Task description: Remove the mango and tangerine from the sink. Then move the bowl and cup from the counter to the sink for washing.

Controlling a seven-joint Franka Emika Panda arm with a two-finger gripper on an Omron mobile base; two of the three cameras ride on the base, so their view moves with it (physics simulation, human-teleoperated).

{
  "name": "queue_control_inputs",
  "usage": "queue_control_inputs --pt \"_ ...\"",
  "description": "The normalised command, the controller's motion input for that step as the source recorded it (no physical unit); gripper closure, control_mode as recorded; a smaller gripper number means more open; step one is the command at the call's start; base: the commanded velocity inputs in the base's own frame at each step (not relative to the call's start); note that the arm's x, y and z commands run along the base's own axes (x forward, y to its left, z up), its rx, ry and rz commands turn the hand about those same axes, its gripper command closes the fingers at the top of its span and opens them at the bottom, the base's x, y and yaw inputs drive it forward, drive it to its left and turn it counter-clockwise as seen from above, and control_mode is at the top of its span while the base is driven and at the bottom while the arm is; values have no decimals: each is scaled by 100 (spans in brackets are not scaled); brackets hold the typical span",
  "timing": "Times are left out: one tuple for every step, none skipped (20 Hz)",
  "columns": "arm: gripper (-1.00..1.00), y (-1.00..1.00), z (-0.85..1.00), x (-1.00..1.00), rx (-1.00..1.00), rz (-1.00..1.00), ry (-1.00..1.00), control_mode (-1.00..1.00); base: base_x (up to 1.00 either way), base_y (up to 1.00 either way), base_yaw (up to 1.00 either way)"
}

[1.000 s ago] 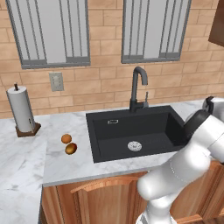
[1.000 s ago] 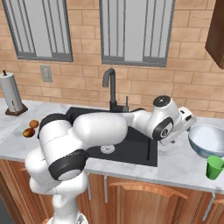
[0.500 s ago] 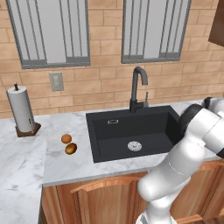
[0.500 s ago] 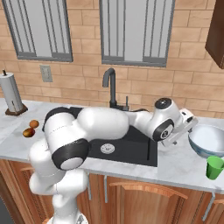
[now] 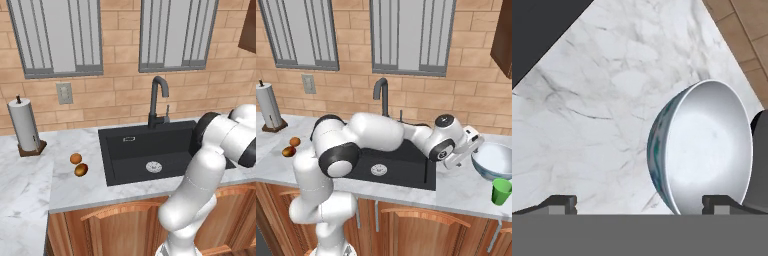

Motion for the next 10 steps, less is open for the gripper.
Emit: queue_control_inputs --pt "-100 -11 -5 5 0 0 0 -100 0 0 0" --pt "-100 -13 -5 6 0 0 0 -100 0 0 0" --pt "-100 -14 -4 6 0 0 0 -100 0 0 0" --pt "-100 -14 -4 7 0 0 0 -100 0 0 0" --pt "-100 -15 -4 7 0 0 0 -100 0 0 0" --pt "-100 -15 -3 7 0 0 0 -100 0 0 0" --pt "-100 -15 -2 7 0 0 0 -100 0 0 0" --pt "-100 -15 -2 8 0 0 0 -100 0 0 0" --pt "-100 -16 -1 8 0 0 0 -100 0 0 0" --pt "-100 -17 0 7 0 0 0 -100 0 0 0"
